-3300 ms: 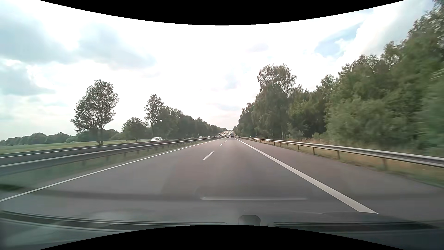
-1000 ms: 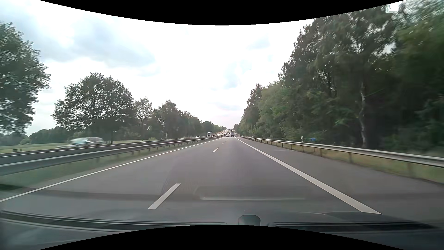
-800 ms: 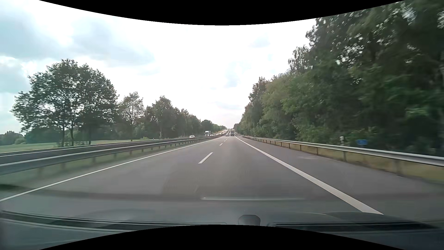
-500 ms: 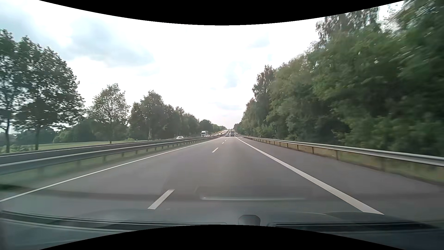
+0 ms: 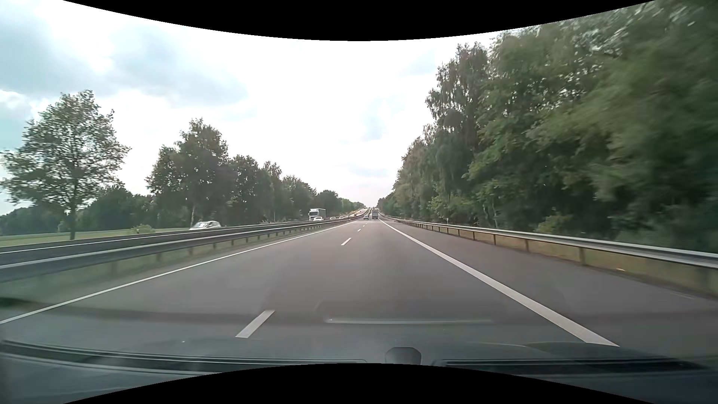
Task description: Follow the waypoints while adhering to traffic rules and regulations
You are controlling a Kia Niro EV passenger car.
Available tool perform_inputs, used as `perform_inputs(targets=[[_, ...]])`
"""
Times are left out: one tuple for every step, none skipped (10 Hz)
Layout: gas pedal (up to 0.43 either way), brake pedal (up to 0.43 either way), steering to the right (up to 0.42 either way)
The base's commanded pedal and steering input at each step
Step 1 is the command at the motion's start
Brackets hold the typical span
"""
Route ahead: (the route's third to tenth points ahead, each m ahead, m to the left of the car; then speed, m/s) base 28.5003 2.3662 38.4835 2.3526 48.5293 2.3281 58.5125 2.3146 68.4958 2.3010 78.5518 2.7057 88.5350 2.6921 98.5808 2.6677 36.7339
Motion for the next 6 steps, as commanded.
perform_inputs(targets=[[0.039,0.000,-0.004],[0.039,0.000,-0.004],[0.039,0.000,-0.004],[0.039,0.000,-0.004],[0.039,0.000,-0.004],[0.039,0.000,-0.004]])
